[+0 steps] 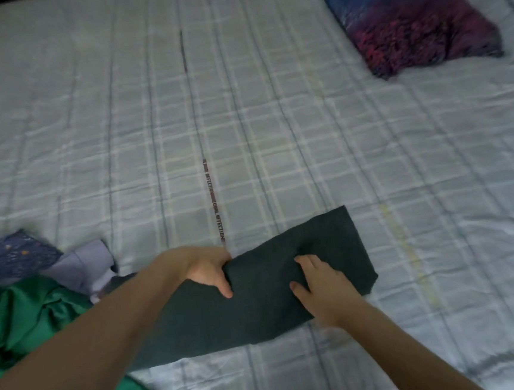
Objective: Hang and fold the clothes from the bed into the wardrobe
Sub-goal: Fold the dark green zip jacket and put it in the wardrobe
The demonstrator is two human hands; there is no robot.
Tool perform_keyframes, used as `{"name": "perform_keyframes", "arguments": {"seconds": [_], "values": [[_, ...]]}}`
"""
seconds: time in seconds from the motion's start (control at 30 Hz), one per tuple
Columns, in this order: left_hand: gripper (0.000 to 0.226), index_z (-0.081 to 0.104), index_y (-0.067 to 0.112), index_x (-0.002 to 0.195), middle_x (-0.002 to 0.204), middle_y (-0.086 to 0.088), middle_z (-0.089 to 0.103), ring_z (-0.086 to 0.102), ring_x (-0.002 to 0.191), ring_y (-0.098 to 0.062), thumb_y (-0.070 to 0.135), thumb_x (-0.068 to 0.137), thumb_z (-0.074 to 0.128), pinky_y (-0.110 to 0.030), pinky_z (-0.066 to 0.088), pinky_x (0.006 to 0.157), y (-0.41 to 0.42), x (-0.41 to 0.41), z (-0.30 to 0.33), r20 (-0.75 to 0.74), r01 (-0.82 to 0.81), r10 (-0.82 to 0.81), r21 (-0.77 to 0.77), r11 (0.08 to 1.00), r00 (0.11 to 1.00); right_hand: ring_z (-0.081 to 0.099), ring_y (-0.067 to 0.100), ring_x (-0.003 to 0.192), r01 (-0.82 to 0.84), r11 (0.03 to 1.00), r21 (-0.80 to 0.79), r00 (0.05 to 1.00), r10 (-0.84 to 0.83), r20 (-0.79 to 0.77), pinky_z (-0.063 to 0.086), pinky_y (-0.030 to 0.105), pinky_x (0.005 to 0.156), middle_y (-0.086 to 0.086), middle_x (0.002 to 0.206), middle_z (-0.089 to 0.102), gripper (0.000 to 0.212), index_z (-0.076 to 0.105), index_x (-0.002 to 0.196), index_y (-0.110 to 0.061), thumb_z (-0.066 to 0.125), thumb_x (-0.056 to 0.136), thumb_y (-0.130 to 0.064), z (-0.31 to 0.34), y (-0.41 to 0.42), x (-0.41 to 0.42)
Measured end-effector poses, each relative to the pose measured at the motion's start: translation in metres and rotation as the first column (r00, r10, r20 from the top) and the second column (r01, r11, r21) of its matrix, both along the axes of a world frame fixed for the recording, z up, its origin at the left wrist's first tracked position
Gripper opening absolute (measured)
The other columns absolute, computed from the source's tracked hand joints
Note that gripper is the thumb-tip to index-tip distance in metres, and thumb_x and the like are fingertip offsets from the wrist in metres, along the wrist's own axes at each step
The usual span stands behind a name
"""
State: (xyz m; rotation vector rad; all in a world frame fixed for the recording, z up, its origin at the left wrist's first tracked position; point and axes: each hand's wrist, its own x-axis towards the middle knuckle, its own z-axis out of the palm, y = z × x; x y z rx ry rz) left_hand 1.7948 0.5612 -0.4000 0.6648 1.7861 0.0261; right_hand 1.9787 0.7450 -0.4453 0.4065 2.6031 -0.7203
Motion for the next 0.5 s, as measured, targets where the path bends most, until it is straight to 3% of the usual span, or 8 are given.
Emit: {"name": "perform_keyframes", "arguments": {"seconds": [0.07, 0.17, 0.2, 0.27, 0.37, 0.43, 0.5], "values": [[0.018, 0.065, 0.034, 0.089, 0.093, 0.014, 0.067, 0.065, 0.095, -0.013, 0.031, 0.076, 0.078, -0.028, 0.05, 0.087, -0.01, 0.016, 0.02, -0.045, -0.019, 0.024, 0.114, 0.993, 0.999, 0.036, 0.019, 0.134, 0.019, 1.0, 0.01, 0.997, -0.019, -0.07, 0.033, 0.039, 0.111, -0.001, 0.153, 0.028, 0.061, 0.026, 0.149, -0.021, 0.042, 0.097, -0.049, 0.037, -0.004, 0.001], [0.015, 0.065, 0.034, 0.079, 0.078, 0.024, 0.064, 0.062, 0.079, 0.0, 0.025, 0.078, 0.077, -0.015, 0.045, 0.071, -0.026, 0.037, 0.062, -0.04, -0.096, 0.112, 0.285, 0.954, 0.993, 0.04, 0.013, 0.128, 0.003, 0.999, -0.044, 0.925, -0.02, -0.38, 0.041, 0.035, 0.104, -0.006, 0.145, 0.037, 0.061, 0.039, 0.143, -0.024, 0.048, 0.09, -0.053, 0.103, -0.017, 0.008], [0.014, 0.066, 0.034, 0.078, 0.077, 0.023, 0.066, 0.062, 0.077, 0.003, 0.024, 0.078, 0.077, -0.015, 0.045, 0.071, -0.03, 0.044, 0.077, -0.033, -0.121, 0.139, 0.334, 0.935, 0.99, 0.04, 0.009, 0.126, -0.013, 0.997, -0.082, 0.911, -0.022, -0.411, 0.043, 0.032, 0.102, -0.01, 0.141, 0.037, 0.067, 0.039, 0.143, -0.027, 0.05, 0.085, -0.059, 0.127, -0.021, 0.012], [0.013, 0.068, 0.029, 0.087, 0.086, 0.017, 0.07, 0.065, 0.084, -0.001, 0.025, 0.078, 0.076, -0.022, 0.05, 0.078, -0.034, 0.059, 0.107, -0.033, -0.178, 0.215, 0.447, 0.877, 0.976, 0.034, 0.007, 0.13, -0.074, 0.99, -0.121, 0.951, 0.034, -0.307, 0.04, 0.031, 0.104, -0.015, 0.144, 0.029, 0.09, 0.024, 0.149, -0.033, 0.052, 0.074, -0.074, 0.165, -0.031, 0.018], [0.036, 0.063, 0.01, 0.103, 0.096, 0.0, 0.066, 0.064, 0.088, -0.01, 0.026, 0.076, 0.081, -0.034, 0.053, 0.079, -0.031, 0.079, 0.153, -0.062, -0.27, 0.397, 0.639, 0.721, 0.916, 0.027, 0.013, 0.138, -0.179, 0.981, -0.07, 0.976, 0.169, -0.137, 0.038, 0.038, 0.107, -0.012, 0.155, 0.014, 0.119, -0.002, 0.154, -0.032, 0.057, 0.063, -0.083, 0.199, -0.045, 0.02], [0.046, 0.06, 0.007, 0.099, 0.094, -0.009, 0.064, 0.063, 0.085, -0.019, 0.04, 0.073, 0.081, -0.041, 0.052, 0.077, -0.029, 0.089, 0.18, -0.08, -0.322, 0.504, 0.68, 0.658, 0.86, 0.029, 0.012, 0.138, -0.16, 0.984, -0.084, 0.973, 0.142, -0.184, 0.04, 0.037, 0.105, -0.013, 0.156, 0.015, 0.121, -0.005, 0.153, -0.033, 0.062, 0.063, -0.078, 0.215, -0.051, 0.016], [0.062, 0.06, 0.009, 0.102, 0.096, -0.01, 0.066, 0.064, 0.087, -0.024, 0.057, 0.067, 0.077, -0.047, 0.052, 0.078, -0.03, 0.095, 0.203, -0.09, -0.368, 0.595, 0.709, 0.602, 0.799, 0.037, 0.01, 0.132, -0.149, 0.986, -0.068, 0.955, 0.125, -0.27, 0.043, 0.033, 0.1, -0.013, 0.152, 0.028, 0.108, 0.005, 0.152, -0.033, 0.067, 0.07, -0.066, 0.233, -0.052, 0.007]]}}
